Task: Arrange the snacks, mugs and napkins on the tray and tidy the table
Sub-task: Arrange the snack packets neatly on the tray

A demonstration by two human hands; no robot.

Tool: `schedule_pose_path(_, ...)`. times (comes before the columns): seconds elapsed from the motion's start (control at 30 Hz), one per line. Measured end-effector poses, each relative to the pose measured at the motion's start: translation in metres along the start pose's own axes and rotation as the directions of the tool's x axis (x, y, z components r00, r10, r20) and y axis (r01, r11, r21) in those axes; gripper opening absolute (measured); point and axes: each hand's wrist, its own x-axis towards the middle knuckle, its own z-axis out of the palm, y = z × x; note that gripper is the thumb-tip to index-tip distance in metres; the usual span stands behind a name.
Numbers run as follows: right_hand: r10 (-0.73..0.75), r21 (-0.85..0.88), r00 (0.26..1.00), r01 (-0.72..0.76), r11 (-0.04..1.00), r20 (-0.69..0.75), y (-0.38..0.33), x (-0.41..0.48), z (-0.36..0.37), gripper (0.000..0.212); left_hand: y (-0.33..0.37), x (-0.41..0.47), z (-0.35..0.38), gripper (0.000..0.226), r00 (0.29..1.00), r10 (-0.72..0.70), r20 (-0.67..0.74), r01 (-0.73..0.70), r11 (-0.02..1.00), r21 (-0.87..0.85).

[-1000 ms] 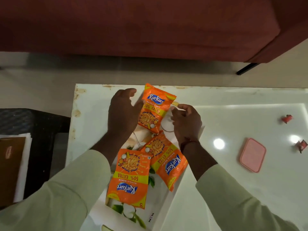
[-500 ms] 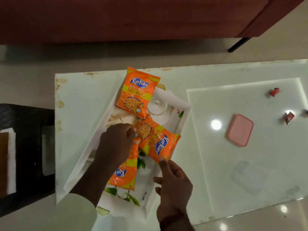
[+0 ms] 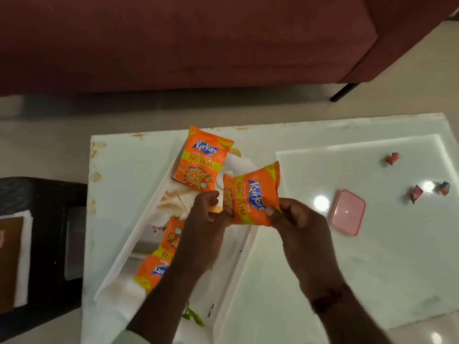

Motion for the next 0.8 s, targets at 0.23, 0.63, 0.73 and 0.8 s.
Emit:
schedule_pose_path(0.23, -0.069, -0.323, 0.942, 0.181, 0.929, 0.329, -0.020, 0.090, -0.029, 0.006, -0.009, 0.011, 0.038, 0.021, 0.918, -0.395, 0.036, 0.372, 0.827, -0.421)
schedule_pose_path(0.63, -0.090, -0.553, 0.976, 0.189, 0.812, 0.201, 0.020, 0.158, 0.017, 0.024, -0.027, 0.037, 0.071, 0.027, 0.935, -0.342, -0.097, 0.278, 0.875, -0.397)
schedule_pose_path(0.73, -0.134, -0.455, 0.989, 0.149, 0.878, 0.064, 0.023, 0.142, 0.017, 0.044, -0.022, 0.031, 0.062, 0.028, 0.928, -0.364, -0.075, 0.309, 0.867, -0.390)
schedule_pose_path(0.8, -0.196, -0.259, 0.972, 0.158, 0.953, -0.129, 0.022, 0.111, 0.016, 0.047, -0.017, 0.013, 0.044, 0.007, 0.952, -0.286, -0.107, 0.265, 0.948, -0.173)
